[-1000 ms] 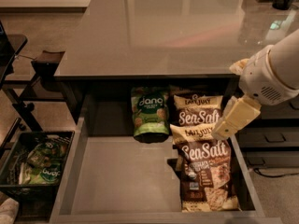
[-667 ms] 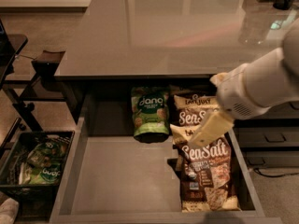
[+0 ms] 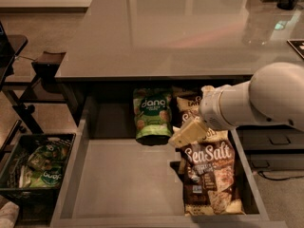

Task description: Pick green rice chip bag from top drawer and place on counter

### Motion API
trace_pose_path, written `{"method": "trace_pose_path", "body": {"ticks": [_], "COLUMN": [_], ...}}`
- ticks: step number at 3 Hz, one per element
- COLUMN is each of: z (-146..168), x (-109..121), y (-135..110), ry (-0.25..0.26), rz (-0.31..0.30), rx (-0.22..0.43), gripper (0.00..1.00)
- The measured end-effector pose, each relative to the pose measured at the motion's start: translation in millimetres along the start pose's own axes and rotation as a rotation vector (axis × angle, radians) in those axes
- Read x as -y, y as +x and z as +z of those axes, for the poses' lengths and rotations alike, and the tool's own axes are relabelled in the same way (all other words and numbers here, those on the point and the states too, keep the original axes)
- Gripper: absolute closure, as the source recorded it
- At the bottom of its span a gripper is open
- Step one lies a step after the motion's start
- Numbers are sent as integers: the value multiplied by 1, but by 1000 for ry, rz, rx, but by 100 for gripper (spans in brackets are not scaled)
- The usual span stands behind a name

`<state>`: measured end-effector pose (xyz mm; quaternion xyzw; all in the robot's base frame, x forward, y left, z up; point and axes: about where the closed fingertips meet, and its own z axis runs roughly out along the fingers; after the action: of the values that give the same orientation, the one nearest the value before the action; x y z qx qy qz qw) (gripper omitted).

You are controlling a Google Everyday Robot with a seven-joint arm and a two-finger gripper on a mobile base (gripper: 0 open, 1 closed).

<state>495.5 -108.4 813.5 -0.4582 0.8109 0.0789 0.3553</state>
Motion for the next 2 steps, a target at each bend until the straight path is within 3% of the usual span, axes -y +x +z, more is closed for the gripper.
{"method": "trace_pose_path", "body": {"ticks": [1, 2], "z": [21, 29], "x": [17, 32], "y": [-4, -12], "ry": [46, 64], "rz": [112, 200], "rx": [63, 54], "gripper": [0, 0]}}
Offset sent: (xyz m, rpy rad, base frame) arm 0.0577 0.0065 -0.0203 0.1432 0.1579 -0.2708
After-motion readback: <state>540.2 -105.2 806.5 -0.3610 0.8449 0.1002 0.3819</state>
